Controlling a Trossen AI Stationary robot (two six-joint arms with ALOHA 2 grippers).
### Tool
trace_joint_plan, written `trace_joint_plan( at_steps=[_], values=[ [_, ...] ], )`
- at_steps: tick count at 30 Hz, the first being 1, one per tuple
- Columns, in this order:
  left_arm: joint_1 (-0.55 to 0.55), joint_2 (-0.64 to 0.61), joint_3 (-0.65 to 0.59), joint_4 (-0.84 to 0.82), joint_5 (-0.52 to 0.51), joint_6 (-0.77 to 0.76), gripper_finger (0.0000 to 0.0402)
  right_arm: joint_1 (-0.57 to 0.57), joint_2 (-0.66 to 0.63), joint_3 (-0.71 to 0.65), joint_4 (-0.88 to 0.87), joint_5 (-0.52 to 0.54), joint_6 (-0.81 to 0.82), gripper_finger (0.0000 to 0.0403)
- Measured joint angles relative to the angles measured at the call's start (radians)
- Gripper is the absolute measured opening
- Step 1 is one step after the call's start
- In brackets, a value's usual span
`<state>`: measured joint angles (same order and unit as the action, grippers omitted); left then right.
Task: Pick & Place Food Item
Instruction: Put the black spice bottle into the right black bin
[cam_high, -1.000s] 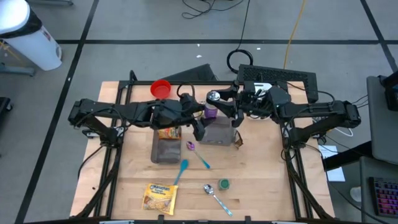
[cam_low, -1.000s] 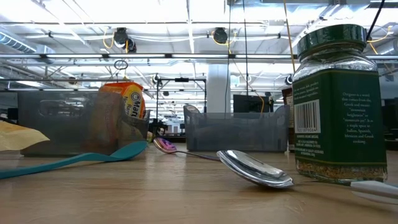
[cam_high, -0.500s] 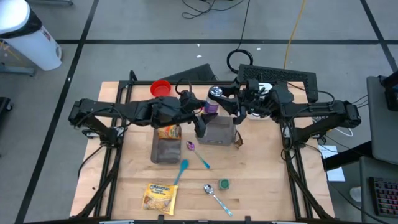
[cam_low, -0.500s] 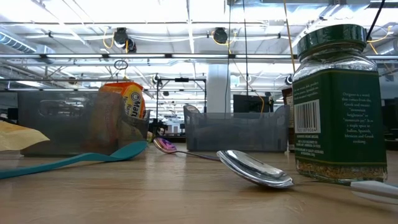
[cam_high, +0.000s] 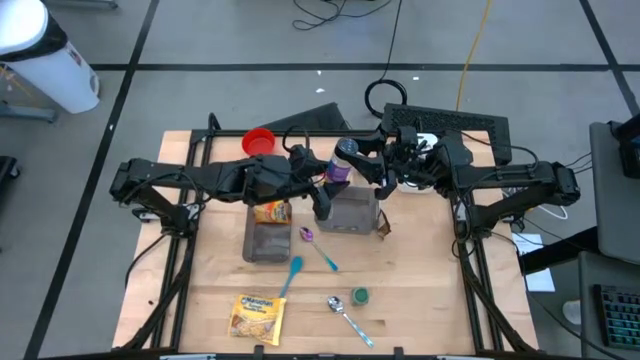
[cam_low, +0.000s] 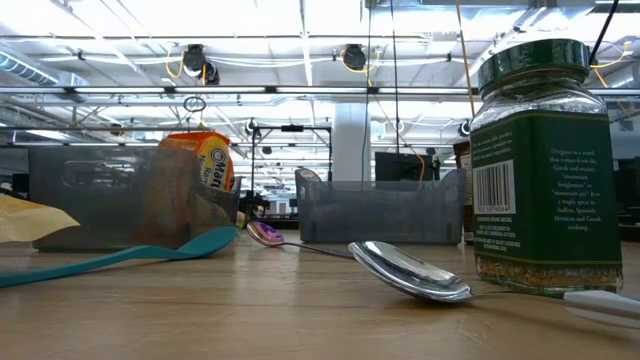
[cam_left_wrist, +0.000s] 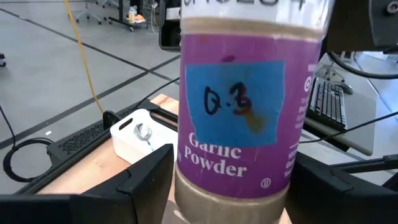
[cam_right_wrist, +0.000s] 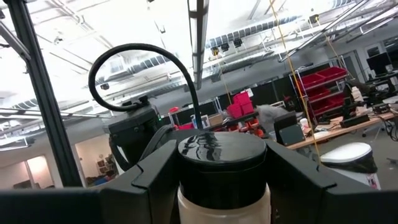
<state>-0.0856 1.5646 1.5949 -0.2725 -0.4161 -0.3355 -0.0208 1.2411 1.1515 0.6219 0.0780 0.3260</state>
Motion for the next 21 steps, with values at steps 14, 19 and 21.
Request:
trace_joint_plan(
  at_steps=[14,19,21],
  values=[
    [0.0,0.0,-0.001,-0.008,0.0,0.0,0.0209,0.0,0.0,0.0,-0.002,0.002,0.005,0.02],
    [0.0,0.0,-0.002,-0.018,0.004,0.022,0.0208,0.001,-0.001,0.0,-0.025,-0.001,0.02,0.0229],
    [0.001,0.002,-0.002,-0.02,0.004,0.024,0.0204,0.001,-0.001,0.0,-0.029,-0.001,0.03,0.0239]
  ],
)
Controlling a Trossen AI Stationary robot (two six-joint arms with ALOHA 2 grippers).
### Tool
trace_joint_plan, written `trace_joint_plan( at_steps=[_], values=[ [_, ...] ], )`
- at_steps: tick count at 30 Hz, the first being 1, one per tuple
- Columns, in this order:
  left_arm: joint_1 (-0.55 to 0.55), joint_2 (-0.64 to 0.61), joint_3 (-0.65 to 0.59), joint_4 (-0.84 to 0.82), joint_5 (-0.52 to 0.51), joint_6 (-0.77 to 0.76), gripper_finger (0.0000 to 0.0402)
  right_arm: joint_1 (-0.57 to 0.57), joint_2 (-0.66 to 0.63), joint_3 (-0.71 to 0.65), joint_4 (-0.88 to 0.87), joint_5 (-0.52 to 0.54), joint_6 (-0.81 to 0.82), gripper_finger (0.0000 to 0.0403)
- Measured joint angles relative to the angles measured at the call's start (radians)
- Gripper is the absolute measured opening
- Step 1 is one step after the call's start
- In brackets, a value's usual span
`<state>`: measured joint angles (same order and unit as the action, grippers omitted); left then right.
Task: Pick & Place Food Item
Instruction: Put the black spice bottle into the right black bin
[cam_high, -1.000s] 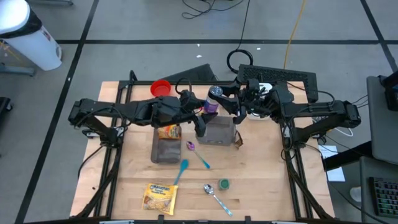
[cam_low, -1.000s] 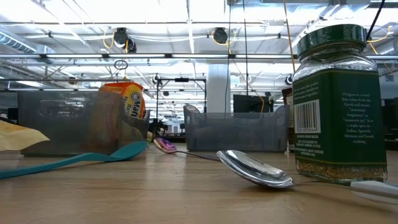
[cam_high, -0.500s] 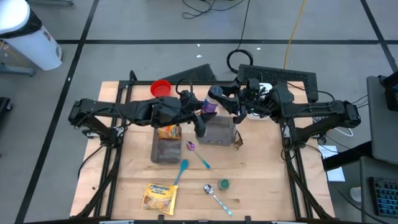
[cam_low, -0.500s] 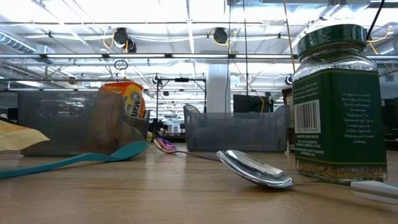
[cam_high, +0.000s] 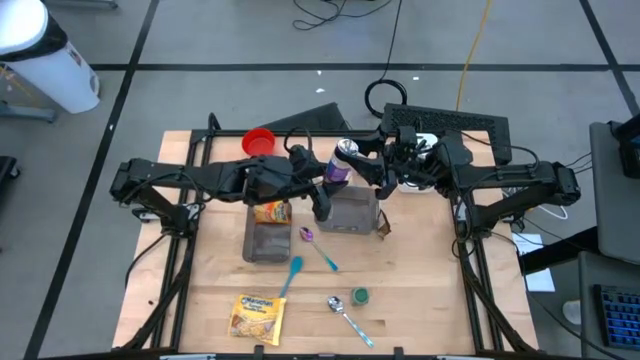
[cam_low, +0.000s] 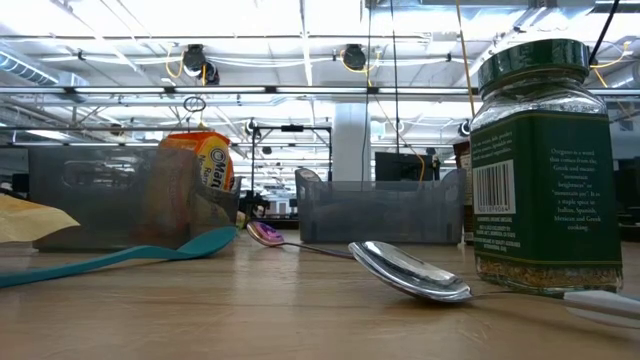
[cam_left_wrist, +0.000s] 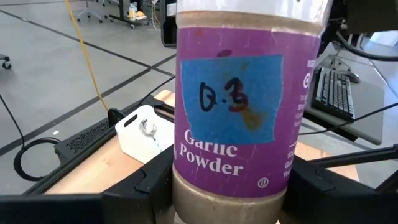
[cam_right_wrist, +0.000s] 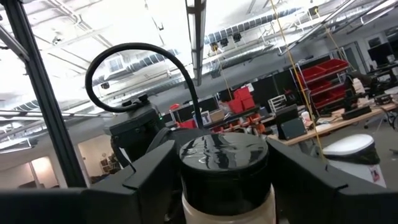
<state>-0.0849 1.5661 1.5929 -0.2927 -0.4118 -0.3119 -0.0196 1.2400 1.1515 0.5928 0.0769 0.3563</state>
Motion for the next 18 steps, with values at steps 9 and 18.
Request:
trace_joint_plan(
  at_steps=[9,18],
  values=[
    [0.001,0.0,0.0,-0.009,0.009,0.003,0.0209,-0.048,0.0,0.0,-0.004,-0.088,0.045,0.0252],
    [0.002,-0.005,-0.001,-0.011,0.026,0.016,0.021,-0.134,-0.001,0.001,-0.021,-0.243,0.15,0.0254]
  ],
)
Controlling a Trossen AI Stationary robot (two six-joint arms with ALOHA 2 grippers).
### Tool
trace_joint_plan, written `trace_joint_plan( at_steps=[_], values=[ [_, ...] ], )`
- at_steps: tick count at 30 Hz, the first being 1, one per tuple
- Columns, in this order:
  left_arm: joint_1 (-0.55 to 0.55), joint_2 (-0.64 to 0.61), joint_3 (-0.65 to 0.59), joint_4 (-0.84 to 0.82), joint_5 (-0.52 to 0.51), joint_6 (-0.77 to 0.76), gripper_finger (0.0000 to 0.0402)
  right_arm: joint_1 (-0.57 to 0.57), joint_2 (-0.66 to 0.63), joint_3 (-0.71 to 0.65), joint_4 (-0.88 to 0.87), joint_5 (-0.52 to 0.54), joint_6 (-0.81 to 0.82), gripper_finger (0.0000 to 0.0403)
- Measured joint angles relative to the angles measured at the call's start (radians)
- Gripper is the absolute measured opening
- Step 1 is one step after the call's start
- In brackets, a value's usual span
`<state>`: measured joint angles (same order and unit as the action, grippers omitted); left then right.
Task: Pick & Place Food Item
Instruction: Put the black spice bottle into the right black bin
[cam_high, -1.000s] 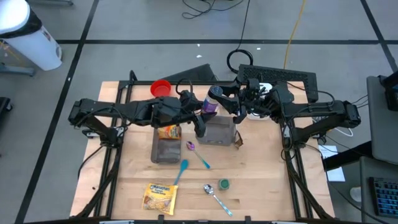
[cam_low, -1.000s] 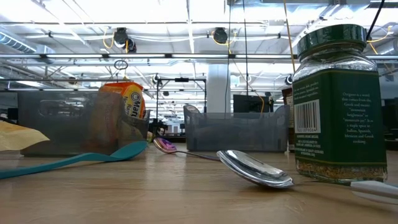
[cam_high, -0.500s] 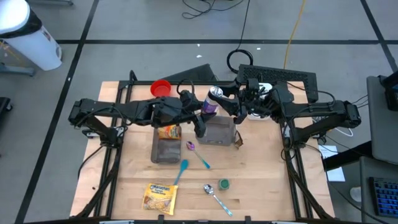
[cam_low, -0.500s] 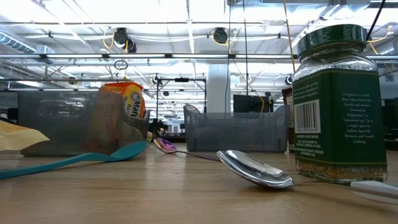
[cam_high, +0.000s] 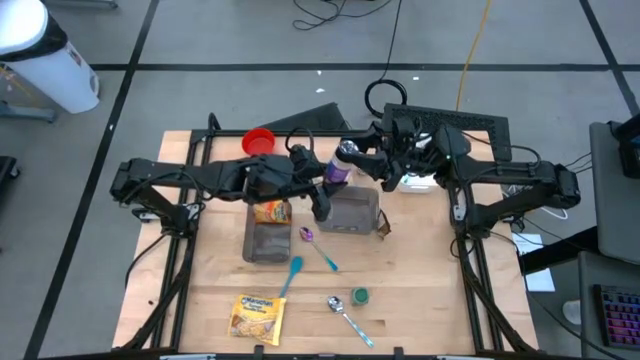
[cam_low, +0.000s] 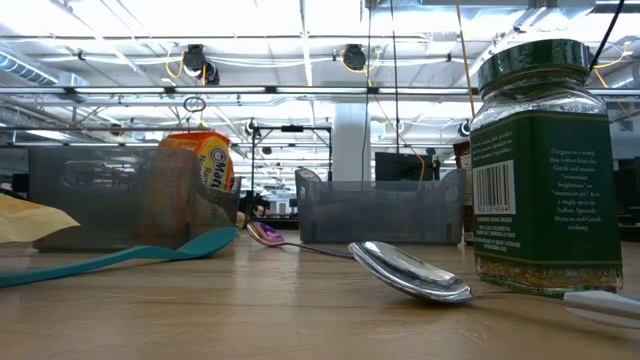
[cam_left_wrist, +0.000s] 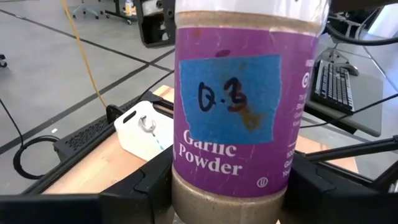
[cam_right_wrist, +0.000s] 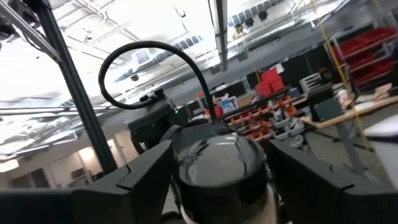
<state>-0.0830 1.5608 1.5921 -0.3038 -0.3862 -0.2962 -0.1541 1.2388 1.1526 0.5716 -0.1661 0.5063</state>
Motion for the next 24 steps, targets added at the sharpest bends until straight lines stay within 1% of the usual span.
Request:
trace_joint_plan(
  at_steps=[4,7,15,17,19,22,24],
  values=[
    [0.007,-0.011,0.0,-0.011,0.016,0.003,0.0208,-0.038,-0.001,0.0,-0.001,-0.073,0.021,0.0254],
    [0.012,-0.023,0.0,-0.022,0.019,0.003,0.0204,-0.063,-0.015,0.0,-0.023,-0.128,0.001,0.0254],
    [0.013,-0.059,0.002,-0.103,0.04,-0.014,0.0211,-0.122,-0.1,0.001,-0.189,-0.126,-0.078,0.0254],
    [0.019,-0.066,0.001,-0.146,0.07,-0.023,0.0207,-0.134,-0.113,0.025,-0.259,-0.126,-0.097,0.0254],
    [0.029,-0.066,0.001,-0.141,0.115,-0.038,0.0204,-0.143,-0.116,0.073,-0.364,-0.126,-0.139,0.0254],
    [0.047,-0.066,0.001,-0.153,0.176,-0.049,0.0204,-0.147,-0.094,0.181,-0.531,-0.127,-0.218,0.0254],
    [0.056,-0.066,0.001,-0.159,0.197,-0.056,0.0206,-0.147,-0.074,0.247,-0.643,-0.127,-0.261,0.0254]
  ],
)
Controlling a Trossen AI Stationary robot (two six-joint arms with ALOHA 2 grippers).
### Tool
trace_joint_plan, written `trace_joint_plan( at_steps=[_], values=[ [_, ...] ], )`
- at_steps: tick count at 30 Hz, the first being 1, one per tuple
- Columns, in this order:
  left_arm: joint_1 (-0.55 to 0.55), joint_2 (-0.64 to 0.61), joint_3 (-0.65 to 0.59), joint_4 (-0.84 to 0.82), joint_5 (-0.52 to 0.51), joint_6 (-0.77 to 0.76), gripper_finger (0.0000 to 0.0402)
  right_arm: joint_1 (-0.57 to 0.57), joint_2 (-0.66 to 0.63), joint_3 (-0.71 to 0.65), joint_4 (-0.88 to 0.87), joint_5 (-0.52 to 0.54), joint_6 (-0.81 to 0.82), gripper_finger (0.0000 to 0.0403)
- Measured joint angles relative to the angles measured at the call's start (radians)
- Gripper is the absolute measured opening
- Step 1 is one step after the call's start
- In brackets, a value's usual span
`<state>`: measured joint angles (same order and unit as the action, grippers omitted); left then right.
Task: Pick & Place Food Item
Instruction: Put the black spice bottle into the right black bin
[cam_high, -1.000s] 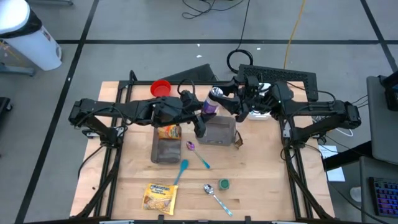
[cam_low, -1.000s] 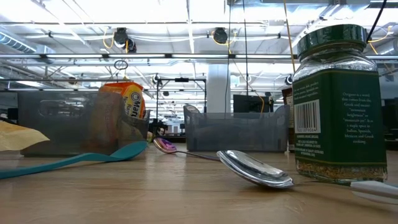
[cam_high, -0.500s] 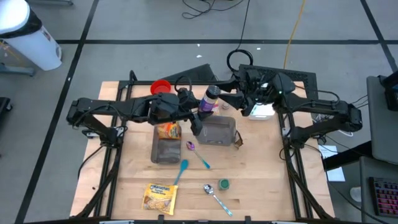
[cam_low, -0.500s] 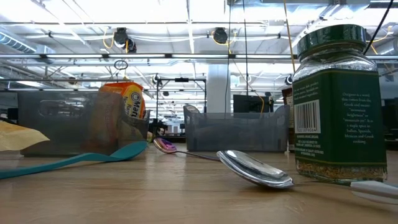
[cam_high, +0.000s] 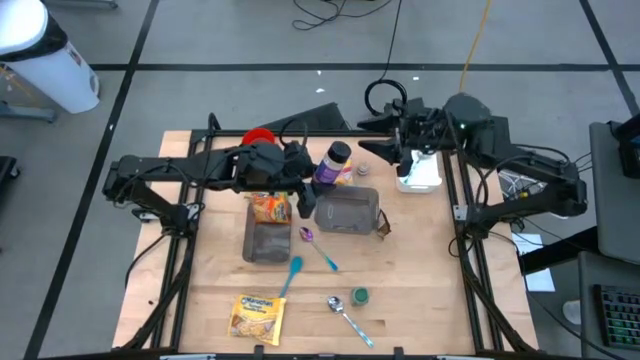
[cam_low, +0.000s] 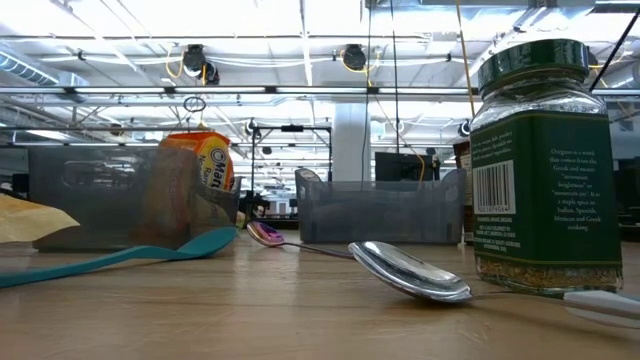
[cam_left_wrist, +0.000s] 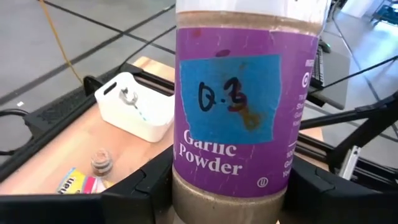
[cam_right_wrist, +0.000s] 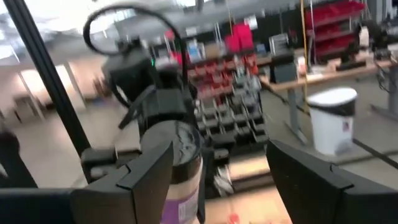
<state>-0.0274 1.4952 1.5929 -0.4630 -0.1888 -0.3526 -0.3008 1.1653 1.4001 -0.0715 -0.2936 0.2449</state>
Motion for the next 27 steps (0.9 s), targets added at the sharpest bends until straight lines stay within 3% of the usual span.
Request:
trace_joint_plan(
  at_steps=[7,27],
  values=[
    [0.016,0.0,0.0,-0.019,0.043,0.0,0.0208,-0.001,0.076,0.121,-0.198,-0.071,-0.064,0.0254],
    [0.029,0.0,0.0,-0.113,0.057,-0.021,0.0211,0.029,0.157,0.125,-0.177,-0.157,-0.028,0.0254]
  ],
)
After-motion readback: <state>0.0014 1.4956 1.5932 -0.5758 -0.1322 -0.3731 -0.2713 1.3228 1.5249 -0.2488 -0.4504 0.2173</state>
